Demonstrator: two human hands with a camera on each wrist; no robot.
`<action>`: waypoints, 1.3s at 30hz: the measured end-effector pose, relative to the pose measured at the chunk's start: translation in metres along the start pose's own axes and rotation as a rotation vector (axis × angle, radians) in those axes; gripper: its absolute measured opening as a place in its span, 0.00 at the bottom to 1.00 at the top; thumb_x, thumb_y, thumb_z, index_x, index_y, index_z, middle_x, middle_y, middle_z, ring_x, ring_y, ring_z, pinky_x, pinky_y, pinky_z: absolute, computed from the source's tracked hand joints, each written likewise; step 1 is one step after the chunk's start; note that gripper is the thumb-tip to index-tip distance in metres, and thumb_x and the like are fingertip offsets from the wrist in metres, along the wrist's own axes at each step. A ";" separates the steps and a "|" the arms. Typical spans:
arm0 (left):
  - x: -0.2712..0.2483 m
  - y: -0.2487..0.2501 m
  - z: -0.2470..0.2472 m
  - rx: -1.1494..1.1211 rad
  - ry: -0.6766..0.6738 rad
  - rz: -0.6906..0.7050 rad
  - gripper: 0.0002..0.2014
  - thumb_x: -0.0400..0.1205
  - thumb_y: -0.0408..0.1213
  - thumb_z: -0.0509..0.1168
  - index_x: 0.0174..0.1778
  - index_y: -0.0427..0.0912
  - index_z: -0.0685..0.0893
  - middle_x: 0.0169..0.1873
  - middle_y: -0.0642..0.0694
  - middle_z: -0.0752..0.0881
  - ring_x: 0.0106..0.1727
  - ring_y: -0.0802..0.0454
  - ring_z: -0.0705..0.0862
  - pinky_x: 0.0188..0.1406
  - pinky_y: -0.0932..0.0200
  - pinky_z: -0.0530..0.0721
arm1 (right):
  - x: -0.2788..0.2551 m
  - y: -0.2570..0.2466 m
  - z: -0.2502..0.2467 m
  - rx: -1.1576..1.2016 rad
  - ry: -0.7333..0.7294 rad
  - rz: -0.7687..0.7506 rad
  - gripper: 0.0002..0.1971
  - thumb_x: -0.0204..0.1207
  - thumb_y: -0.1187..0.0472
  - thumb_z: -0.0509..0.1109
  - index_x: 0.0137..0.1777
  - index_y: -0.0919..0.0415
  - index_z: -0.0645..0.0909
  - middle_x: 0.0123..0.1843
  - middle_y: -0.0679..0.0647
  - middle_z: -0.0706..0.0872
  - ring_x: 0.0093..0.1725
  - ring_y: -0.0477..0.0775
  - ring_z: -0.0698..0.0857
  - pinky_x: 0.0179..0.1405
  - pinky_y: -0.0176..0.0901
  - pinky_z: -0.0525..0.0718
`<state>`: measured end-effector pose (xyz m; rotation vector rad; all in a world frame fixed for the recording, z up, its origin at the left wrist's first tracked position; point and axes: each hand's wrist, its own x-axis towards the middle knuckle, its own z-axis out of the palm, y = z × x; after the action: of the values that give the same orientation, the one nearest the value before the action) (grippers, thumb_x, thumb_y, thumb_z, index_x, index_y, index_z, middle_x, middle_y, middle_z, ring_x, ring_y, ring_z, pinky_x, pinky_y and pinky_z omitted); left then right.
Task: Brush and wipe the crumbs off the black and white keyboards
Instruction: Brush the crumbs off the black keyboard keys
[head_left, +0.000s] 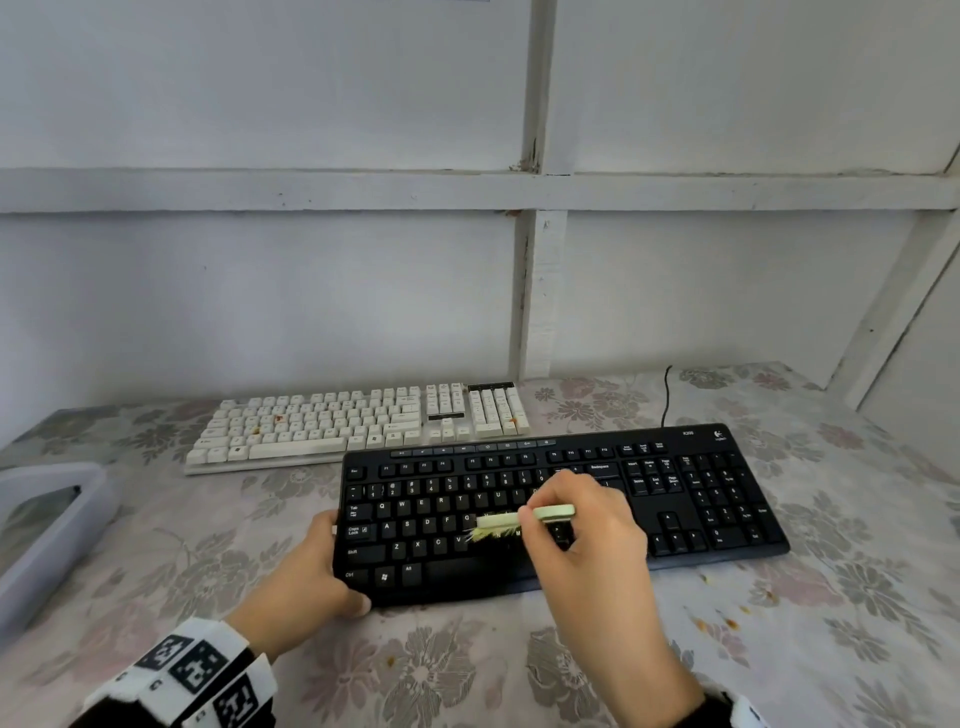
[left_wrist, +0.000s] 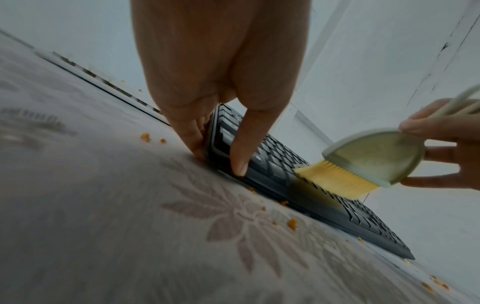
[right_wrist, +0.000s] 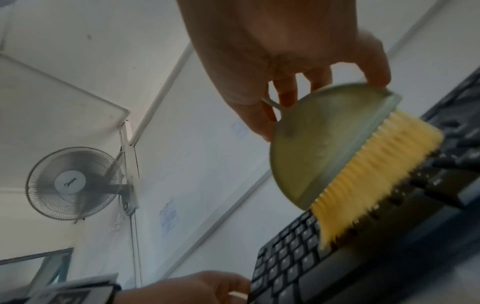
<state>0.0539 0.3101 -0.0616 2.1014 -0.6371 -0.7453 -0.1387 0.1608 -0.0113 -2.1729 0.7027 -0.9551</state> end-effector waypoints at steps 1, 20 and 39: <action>0.000 0.000 0.000 0.000 0.005 0.002 0.40 0.66 0.20 0.72 0.66 0.55 0.60 0.53 0.48 0.84 0.54 0.49 0.84 0.57 0.45 0.83 | 0.001 -0.001 -0.002 0.020 0.009 -0.007 0.08 0.75 0.59 0.70 0.39 0.48 0.74 0.44 0.41 0.80 0.47 0.43 0.75 0.51 0.51 0.77; -0.005 0.006 0.001 -0.025 -0.001 -0.020 0.42 0.63 0.22 0.73 0.66 0.53 0.61 0.54 0.48 0.83 0.55 0.48 0.83 0.59 0.45 0.81 | -0.001 0.023 -0.024 0.046 0.056 0.014 0.13 0.73 0.64 0.74 0.34 0.46 0.78 0.49 0.35 0.80 0.43 0.43 0.77 0.39 0.32 0.69; -0.008 0.009 0.001 -0.027 0.000 -0.025 0.42 0.61 0.23 0.72 0.68 0.53 0.62 0.53 0.49 0.85 0.54 0.48 0.84 0.58 0.43 0.82 | 0.004 0.036 -0.044 0.251 -0.006 0.020 0.11 0.73 0.63 0.74 0.37 0.45 0.80 0.39 0.46 0.84 0.40 0.47 0.81 0.33 0.31 0.75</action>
<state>0.0464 0.3096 -0.0525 2.0878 -0.5986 -0.7641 -0.1775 0.1195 -0.0134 -1.9446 0.5676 -0.9706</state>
